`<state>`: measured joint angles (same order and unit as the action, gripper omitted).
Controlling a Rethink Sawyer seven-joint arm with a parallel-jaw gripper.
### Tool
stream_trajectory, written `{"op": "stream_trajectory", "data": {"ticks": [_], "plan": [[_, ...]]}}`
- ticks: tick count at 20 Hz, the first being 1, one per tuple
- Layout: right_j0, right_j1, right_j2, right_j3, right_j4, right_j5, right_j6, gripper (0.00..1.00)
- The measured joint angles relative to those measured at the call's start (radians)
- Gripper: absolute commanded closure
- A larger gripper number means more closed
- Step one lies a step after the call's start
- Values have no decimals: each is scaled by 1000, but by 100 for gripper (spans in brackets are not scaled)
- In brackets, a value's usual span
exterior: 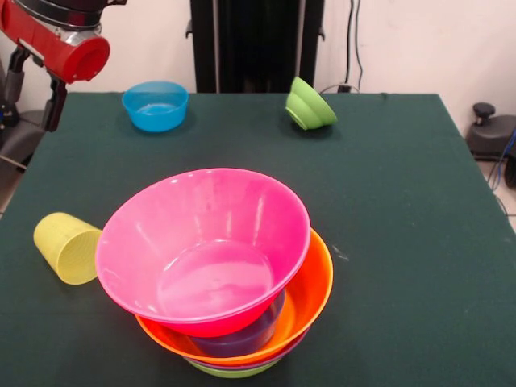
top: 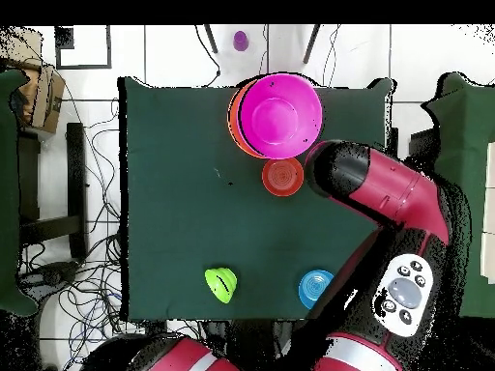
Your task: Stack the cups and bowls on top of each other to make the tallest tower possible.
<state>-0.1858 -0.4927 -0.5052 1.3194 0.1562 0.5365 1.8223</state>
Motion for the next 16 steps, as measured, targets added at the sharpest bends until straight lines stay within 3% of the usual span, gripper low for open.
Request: {"op": "stream_trajectory", "data": {"ticks": [16], "plan": [[-17, -5, -5, 34, 0, -62, 0, 0]]}}
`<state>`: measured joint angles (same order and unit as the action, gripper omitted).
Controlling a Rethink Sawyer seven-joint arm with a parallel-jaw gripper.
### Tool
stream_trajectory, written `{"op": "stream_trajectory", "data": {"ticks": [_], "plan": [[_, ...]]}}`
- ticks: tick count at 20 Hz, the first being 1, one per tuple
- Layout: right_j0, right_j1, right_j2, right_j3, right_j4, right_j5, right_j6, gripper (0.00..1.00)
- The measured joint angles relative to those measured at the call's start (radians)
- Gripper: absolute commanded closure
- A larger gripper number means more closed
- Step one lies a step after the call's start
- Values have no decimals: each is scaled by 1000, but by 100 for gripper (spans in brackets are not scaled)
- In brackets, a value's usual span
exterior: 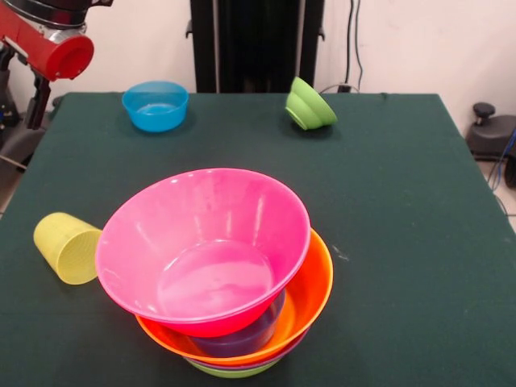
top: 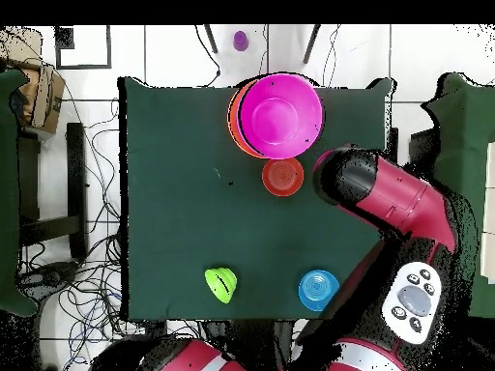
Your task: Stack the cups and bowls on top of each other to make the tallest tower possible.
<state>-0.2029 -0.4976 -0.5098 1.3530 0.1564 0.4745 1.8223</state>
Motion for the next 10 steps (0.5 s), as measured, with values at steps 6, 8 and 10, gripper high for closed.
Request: {"op": "stream_trajectory", "data": {"ticks": [6, 8, 10], "plan": [[46, 31, -75, 0, 0, 0, 6, 0], [53, 33, -84, 0, 0, 0, 7, 0], [48, 26, -79, 2, 0, 0, 7, 0]]}}
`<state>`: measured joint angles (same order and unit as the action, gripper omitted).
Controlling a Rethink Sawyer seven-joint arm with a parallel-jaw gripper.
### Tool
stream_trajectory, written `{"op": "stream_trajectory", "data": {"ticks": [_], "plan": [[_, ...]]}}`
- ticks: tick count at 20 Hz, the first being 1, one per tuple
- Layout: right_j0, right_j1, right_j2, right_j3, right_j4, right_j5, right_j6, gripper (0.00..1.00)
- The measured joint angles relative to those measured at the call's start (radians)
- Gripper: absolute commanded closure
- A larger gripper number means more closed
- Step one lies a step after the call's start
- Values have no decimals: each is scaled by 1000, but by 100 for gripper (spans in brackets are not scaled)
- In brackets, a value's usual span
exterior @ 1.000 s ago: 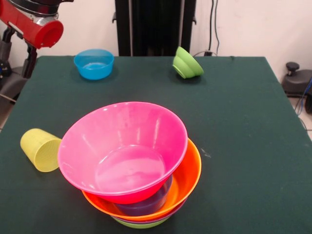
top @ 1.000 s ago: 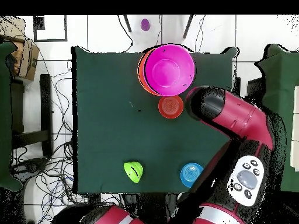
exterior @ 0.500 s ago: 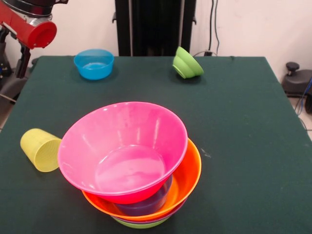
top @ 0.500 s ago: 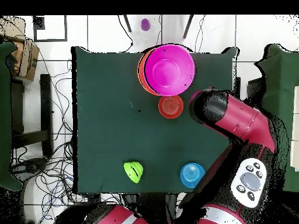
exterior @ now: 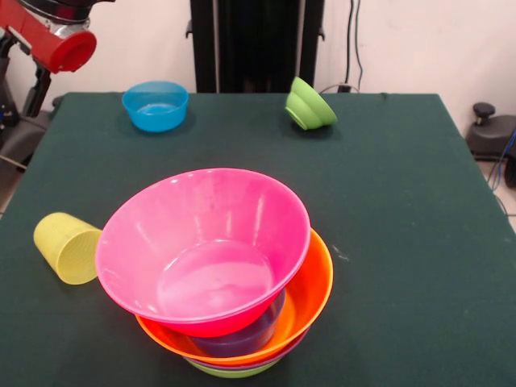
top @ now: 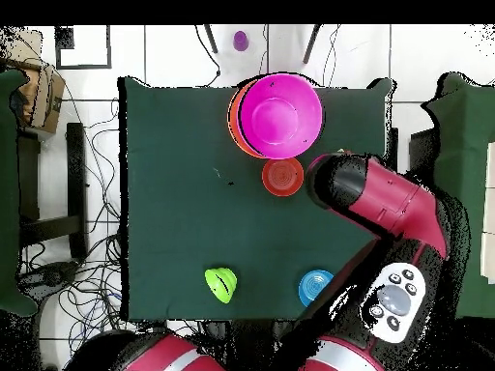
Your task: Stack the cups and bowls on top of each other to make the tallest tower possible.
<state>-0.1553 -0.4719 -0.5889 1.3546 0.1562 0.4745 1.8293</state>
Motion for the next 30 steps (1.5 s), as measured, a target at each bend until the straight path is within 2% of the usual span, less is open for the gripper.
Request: {"op": "stream_trajectory", "data": {"ticks": [2, 3, 5, 6, 9, 12, 15, 17, 18, 20, 21, 24, 27, 30], "plan": [[-26, -22, 29, 8, 0, 0, 0, 0], [-77, -59, 83, 30, 0, 0, 0, 0], [-124, -88, 125, 51, 0, 0, -1, 0], [-183, -124, 173, 79, -4, 0, -7, 0], [-271, -172, 232, 121, -29, 0, -23, 0], [-340, -211, 268, 155, -90, 0, -49, 0], [-436, -279, 332, 208, -238, 0, -132, 0], [-480, -309, 369, 234, -272, 4, -174, 0], [-528, -340, 409, 260, -296, 9, -220, 0], [-587, -374, 454, 291, -306, 13, -272, 0], [-642, -404, 493, 319, -309, 15, -317, 0], [-721, -447, 547, 368, -306, 13, -360, 0], [-761, -471, 574, 412, -284, -1, -359, 0], [-756, -477, 577, 436, -262, -15, -349, 0]]}}
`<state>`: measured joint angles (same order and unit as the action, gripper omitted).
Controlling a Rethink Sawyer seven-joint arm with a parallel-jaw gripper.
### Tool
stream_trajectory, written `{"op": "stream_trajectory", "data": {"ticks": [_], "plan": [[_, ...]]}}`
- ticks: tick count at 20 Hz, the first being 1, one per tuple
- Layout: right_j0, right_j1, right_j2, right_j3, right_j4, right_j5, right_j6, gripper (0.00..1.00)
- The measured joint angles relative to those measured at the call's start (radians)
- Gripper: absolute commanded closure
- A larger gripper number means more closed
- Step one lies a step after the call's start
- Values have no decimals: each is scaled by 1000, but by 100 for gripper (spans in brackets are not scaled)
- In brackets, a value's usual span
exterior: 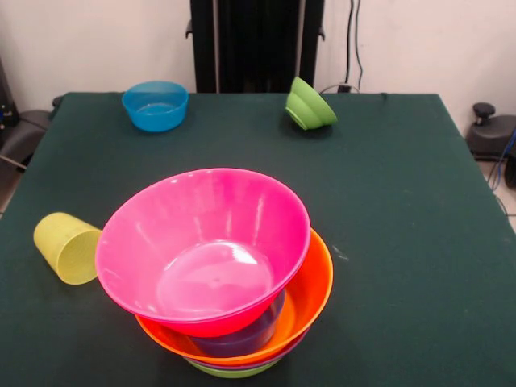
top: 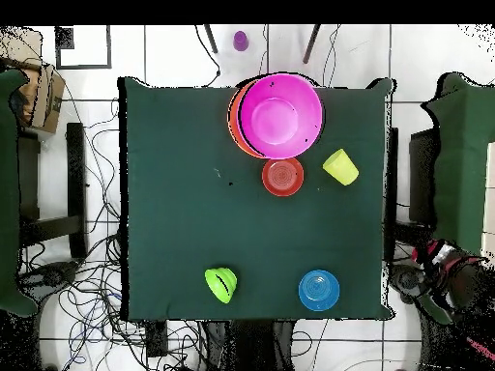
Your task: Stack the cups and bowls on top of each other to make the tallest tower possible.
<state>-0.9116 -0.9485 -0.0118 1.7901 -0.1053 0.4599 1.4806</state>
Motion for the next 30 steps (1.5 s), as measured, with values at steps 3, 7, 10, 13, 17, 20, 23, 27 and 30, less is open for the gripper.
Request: {"op": "stream_trajectory", "data": {"ticks": [3, 7, 10, 13, 17, 20, 23, 27, 30], "plan": [[23, 0, 1, 9, 11, -5, 14, 0], [77, 0, 14, 10, 21, -11, 42, 0], [100, 2, 27, 6, 18, -11, 42, 0], [111, 14, 53, -11, 14, -11, 42, 0], [112, 59, 93, -75, 2, -10, 42, 0], [111, 133, 128, -190, -37, 3, 42, 0], [108, 198, 158, -291, -65, 20, 42, 0], [104, 315, 210, -466, -101, 55, 35, 0], [104, 461, 278, -690, -128, 139, 7, 0]]}}
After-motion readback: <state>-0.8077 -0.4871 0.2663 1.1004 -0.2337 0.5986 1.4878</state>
